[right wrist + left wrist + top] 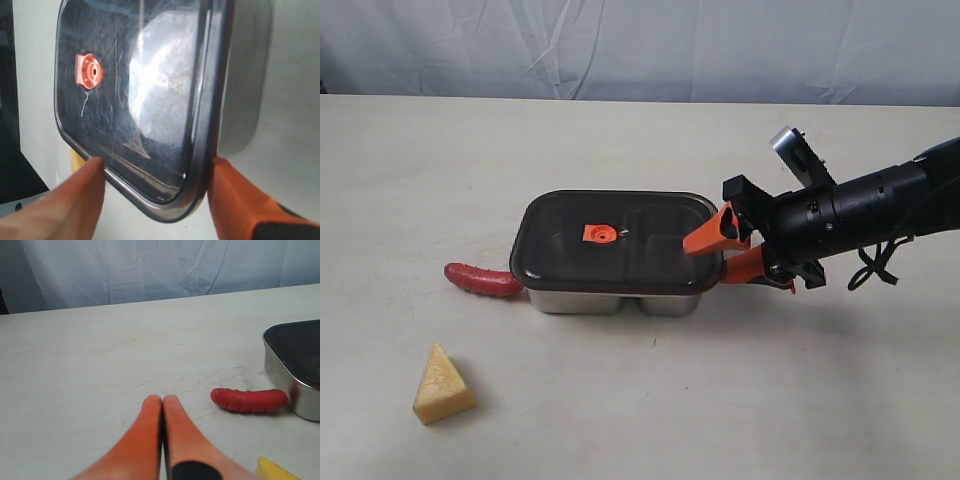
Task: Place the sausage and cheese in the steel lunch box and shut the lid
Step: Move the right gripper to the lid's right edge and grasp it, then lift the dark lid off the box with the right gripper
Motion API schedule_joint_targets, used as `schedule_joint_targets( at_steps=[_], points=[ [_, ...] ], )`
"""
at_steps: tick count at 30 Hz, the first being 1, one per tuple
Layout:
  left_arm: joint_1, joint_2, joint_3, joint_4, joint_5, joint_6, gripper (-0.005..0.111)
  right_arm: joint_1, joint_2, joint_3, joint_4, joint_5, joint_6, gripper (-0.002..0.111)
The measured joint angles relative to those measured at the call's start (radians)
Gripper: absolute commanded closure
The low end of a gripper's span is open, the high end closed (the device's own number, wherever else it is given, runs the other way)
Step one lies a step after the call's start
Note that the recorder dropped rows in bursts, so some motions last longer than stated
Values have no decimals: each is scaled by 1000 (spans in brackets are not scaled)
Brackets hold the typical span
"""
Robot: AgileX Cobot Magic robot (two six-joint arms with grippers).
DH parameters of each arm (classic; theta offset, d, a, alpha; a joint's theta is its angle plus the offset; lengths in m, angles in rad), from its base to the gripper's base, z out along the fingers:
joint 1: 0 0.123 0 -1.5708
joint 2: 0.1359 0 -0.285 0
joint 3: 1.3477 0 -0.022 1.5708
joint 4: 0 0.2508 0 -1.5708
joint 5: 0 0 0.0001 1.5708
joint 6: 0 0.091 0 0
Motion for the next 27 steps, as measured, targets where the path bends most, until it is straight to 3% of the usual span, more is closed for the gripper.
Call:
schedule_joint_targets(
  at_steps=[8, 18, 22, 27],
  points=[
    [0, 0, 0, 0, 0, 0, 107, 0, 0, 0, -1, 22, 0, 84],
    [0, 0, 0, 0, 0, 0, 107, 0, 0, 0, 18, 41, 2, 84],
    [0, 0, 0, 0, 0, 0, 107, 0, 0, 0, 9, 41, 3, 109],
    [0, 0, 0, 0, 0, 0, 107, 0, 0, 0, 15, 46, 5, 109]
  ],
)
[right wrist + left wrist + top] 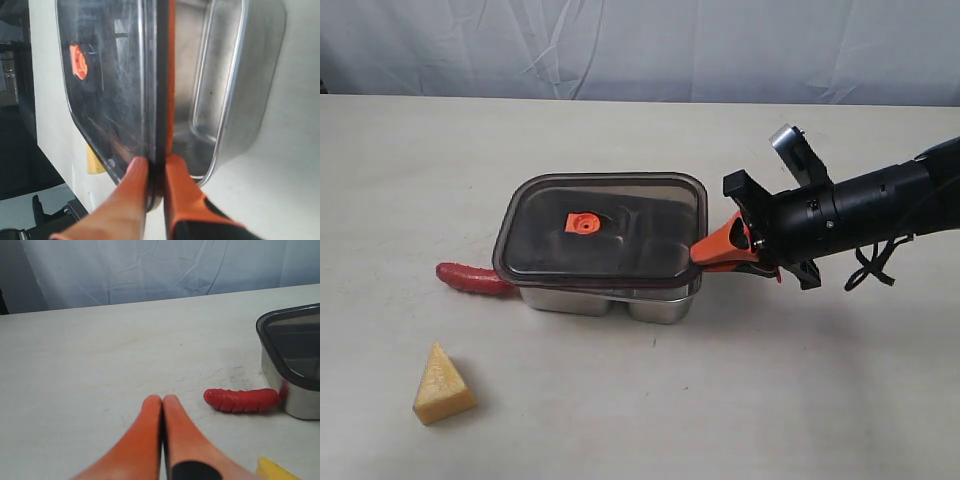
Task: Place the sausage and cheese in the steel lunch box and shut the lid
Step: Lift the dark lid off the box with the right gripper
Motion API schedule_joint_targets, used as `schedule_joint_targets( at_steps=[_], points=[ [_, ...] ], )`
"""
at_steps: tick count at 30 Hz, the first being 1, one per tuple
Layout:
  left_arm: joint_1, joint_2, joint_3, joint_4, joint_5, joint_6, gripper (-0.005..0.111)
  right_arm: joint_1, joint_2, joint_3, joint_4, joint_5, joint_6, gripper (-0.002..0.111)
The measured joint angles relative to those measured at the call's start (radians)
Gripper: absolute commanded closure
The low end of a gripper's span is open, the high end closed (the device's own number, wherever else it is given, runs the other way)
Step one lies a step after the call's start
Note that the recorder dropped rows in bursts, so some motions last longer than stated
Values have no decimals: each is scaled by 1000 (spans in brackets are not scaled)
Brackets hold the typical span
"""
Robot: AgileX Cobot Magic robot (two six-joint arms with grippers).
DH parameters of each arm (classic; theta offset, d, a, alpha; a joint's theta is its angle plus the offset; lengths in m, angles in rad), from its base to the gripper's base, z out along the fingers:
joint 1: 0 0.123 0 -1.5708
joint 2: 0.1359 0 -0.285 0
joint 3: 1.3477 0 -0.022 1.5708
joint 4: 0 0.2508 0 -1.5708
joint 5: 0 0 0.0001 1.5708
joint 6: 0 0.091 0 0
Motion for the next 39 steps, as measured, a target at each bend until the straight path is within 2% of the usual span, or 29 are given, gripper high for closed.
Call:
schedule_joint_targets(
  at_steps=[11, 16, 39],
  points=[
    [0, 0, 0, 0, 0, 0, 107, 2, -65, 0, 77, -8, -54, 109],
    [0, 0, 0, 0, 0, 0, 107, 2, -118, 0, 84, -60, -57, 109],
    [0, 0, 0, 0, -1, 0, 107, 2, -342, -3, 68, -76, -76, 109]
  ],
)
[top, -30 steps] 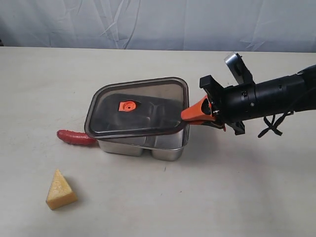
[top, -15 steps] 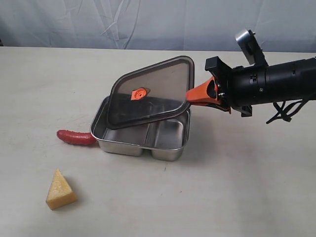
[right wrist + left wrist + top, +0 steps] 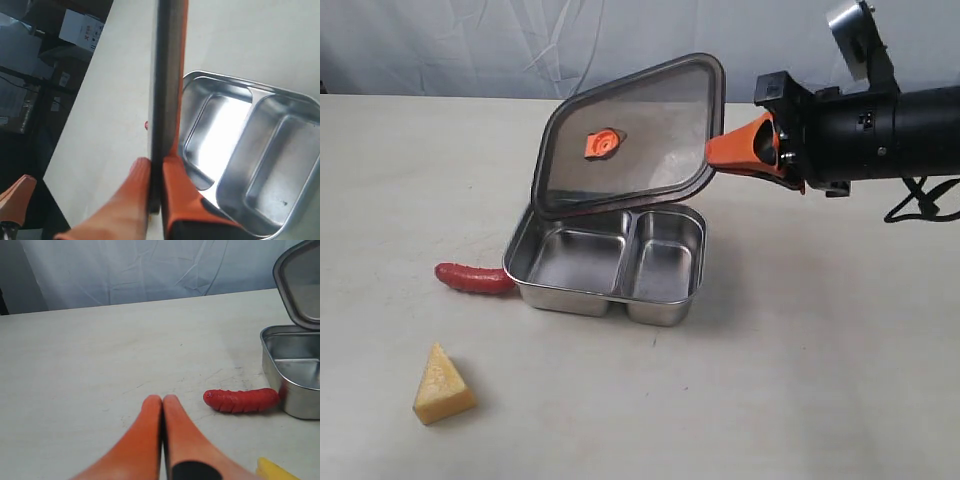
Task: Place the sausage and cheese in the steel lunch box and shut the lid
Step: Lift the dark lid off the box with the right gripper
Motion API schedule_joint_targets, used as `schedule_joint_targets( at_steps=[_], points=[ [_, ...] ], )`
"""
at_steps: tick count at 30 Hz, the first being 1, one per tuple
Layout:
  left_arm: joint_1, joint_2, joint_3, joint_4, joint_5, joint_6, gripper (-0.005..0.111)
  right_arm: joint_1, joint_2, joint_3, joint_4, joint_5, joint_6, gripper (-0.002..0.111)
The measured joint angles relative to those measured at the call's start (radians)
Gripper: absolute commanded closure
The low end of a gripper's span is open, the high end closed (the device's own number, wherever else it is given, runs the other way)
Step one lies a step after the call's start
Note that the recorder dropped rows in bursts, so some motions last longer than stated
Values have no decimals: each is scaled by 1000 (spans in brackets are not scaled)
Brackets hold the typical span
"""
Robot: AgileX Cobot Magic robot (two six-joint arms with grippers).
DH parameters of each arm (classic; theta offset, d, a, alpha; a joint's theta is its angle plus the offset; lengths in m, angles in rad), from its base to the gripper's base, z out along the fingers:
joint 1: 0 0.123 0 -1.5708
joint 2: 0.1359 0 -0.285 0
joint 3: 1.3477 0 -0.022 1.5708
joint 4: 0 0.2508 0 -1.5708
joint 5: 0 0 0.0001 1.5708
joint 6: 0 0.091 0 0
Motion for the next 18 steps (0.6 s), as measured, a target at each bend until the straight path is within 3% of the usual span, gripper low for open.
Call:
schedule_joint_targets(
  at_steps=[10, 18],
  points=[
    [0, 0, 0, 0, 0, 0, 107, 0, -176, -114, -346, -196, 102, 109],
    [0, 0, 0, 0, 0, 0, 107, 0, -264, -249, -1109, -194, 457, 109]
  ],
)
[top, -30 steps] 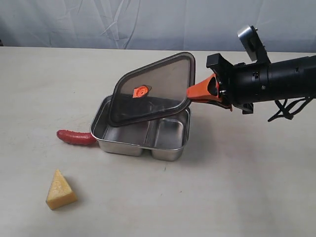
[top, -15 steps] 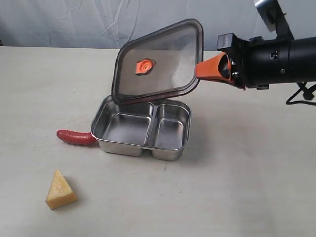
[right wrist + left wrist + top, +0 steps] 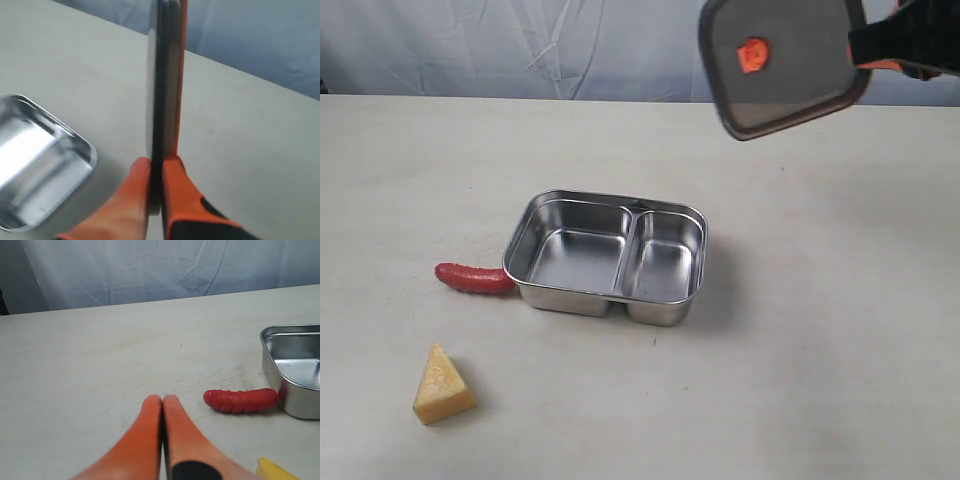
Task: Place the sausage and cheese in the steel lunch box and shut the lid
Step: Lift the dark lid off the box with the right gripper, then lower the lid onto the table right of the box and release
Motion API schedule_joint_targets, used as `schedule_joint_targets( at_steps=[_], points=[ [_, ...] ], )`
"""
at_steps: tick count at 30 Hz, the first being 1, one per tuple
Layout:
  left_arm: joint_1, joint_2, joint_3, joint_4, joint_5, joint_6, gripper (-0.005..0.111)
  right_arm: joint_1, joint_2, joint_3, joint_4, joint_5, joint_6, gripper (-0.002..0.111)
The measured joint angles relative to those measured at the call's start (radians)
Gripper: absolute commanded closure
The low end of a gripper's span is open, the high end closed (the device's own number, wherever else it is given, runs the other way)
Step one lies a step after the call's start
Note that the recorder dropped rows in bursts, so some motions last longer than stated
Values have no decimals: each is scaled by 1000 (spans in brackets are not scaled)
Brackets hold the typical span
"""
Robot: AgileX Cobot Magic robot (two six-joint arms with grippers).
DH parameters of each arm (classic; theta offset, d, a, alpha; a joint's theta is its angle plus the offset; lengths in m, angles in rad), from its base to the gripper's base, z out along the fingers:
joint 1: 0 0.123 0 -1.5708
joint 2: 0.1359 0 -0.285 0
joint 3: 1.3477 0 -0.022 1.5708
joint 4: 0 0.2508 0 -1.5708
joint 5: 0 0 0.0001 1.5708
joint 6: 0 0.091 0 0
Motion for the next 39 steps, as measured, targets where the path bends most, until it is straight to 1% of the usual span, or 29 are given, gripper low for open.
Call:
schedule_joint_targets(
  at_steps=[3, 5, 9, 14, 21, 29, 33, 39],
  points=[
    [0, 0, 0, 0, 0, 0, 107, 0, -9, -5, -233, 46, 43, 109],
    [0, 0, 0, 0, 0, 0, 107, 0, -9, -5, -337, 90, 52, 109],
    [0, 0, 0, 0, 0, 0, 107, 9, -10, -5, -451, 184, 58, 109],
    [0, 0, 0, 0, 0, 0, 107, 76, -10, 17, -572, 267, 59, 109],
    [0, 0, 0, 0, -2, 0, 107, 232, -6, 150, -594, 302, 79, 109],
    [0, 0, 0, 0, -2, 0, 107, 397, 65, 284, -603, 258, 155, 109],
    [0, 0, 0, 0, -2, 0, 107, 467, 104, 308, -595, 246, 173, 109],
    [0, 0, 0, 0, -2, 0, 107, 544, 177, 308, -587, 239, 180, 109]
  ],
)
